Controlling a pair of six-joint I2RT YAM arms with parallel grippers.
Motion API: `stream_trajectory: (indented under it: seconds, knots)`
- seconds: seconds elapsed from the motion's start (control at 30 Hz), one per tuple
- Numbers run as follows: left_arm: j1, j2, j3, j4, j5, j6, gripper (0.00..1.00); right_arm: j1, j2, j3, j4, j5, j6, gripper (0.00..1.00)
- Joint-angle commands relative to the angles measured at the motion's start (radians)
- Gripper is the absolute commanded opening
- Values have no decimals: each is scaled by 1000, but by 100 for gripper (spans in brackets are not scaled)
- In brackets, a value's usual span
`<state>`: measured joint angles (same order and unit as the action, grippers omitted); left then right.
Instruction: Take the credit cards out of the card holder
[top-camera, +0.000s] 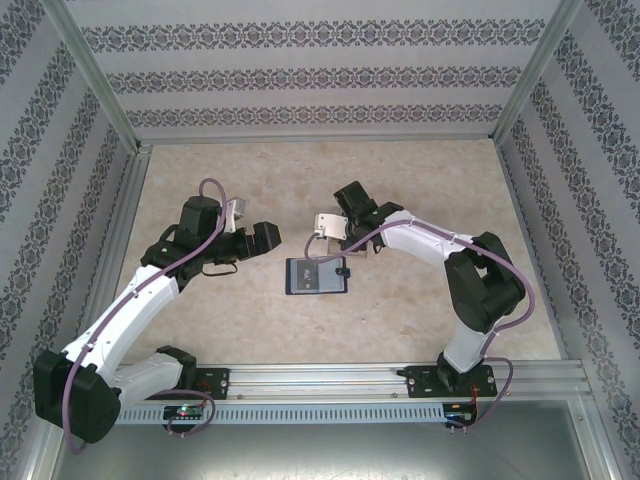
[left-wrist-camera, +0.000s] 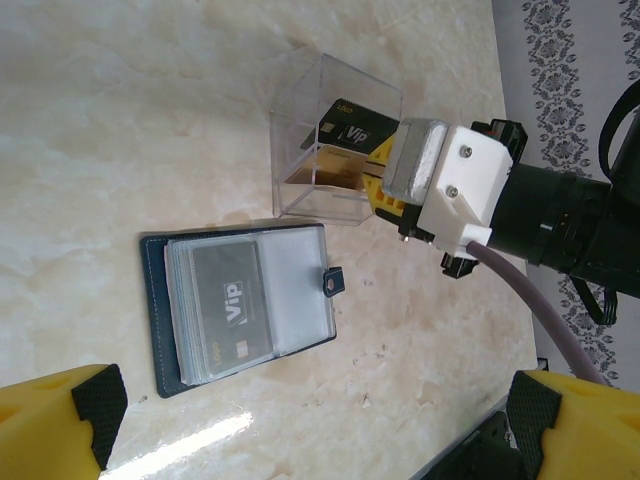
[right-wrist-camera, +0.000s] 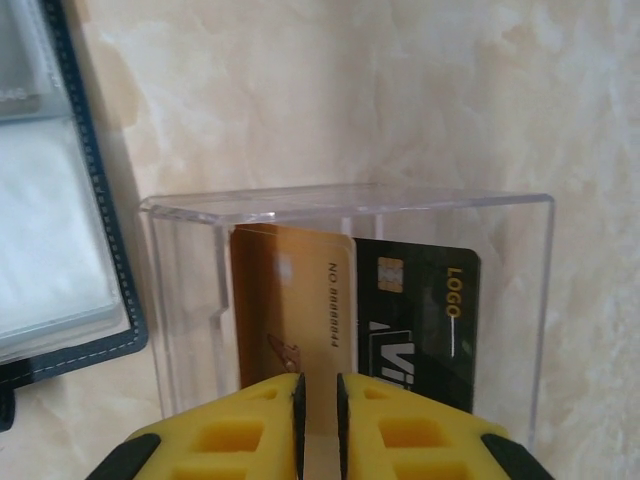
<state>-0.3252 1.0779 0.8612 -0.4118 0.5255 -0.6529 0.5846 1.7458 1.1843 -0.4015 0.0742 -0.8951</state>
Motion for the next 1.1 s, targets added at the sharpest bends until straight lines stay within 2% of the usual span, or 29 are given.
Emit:
stream_trajectory:
  seconds: [0.0,0.13,0.23,0.33,0.5,0.67,1.07]
  knots:
    - [9,5,5,-14,-4,29,99,-11,23,8,29,48,26,21]
    - [10,7,4,-13,-2,29,99,-11,20,10,36,54,53,21]
    - [11,5,3,-16,-2,32,99,-26,-11,25,12,-17,111,23]
    - [8,5,2,-12,2,31,99,-34,-52,16,-26,-122,129,31]
    - [10,12,-6,2,15,24,99,-30,-65,-11,-55,-169,126,36]
    - [9,13,-4,-1,20,23,100,-19,-34,1,-81,-171,132,38]
    - [11,-13,-14,-16,15,24,99,1,35,34,-36,-23,148,38]
